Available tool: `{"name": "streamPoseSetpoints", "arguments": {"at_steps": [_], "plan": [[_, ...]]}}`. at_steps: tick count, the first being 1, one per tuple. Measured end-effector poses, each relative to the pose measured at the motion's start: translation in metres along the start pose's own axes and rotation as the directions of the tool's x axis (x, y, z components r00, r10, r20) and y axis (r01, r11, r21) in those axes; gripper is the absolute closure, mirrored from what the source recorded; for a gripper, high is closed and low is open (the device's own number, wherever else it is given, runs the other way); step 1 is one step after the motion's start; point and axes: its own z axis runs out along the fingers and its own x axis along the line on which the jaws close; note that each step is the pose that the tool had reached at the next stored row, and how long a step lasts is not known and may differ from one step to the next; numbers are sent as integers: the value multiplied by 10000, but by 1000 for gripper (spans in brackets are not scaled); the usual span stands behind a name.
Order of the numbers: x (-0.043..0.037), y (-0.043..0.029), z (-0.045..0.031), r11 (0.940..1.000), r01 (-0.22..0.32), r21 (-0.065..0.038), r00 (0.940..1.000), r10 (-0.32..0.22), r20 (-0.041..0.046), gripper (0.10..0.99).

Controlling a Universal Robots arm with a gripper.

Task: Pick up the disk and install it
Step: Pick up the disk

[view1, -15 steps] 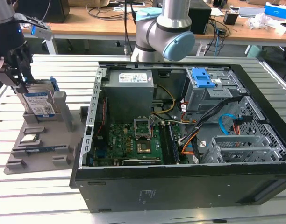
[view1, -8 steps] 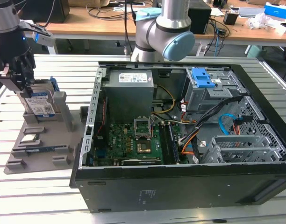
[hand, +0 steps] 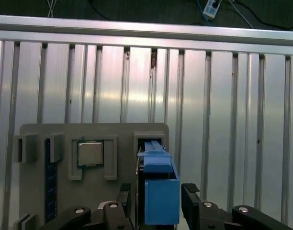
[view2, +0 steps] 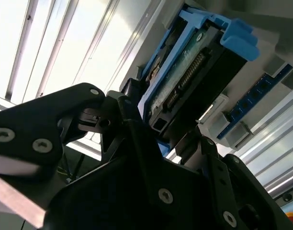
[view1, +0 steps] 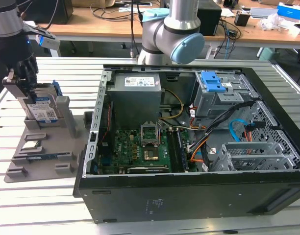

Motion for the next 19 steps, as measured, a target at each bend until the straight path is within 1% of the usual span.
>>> {"name": "streamPoseSetpoints", "arguments": {"at_steps": [5,6,7,8,10,12,13,18,19], "plan": [[0,0,0,10000,46,7,10000,-46,-4,545],[0,0,2,9996,46,288,10000,-45,-20,545],[0,0,1,9990,46,451,10000,-45,-31,545],[0,0,1,9988,47,481,10000,-45,-32,545],[-1,4,3,9987,45,517,10000,-43,-33,545],[-3,57,6,9987,46,516,10000,-44,-34,545],[-4,67,7,9987,45,516,10000,-43,-33,545],[-4,69,7,9987,46,516,10000,-44,-34,545],[-4,70,7,9987,46,517,10000,-44,-34,561]]}}
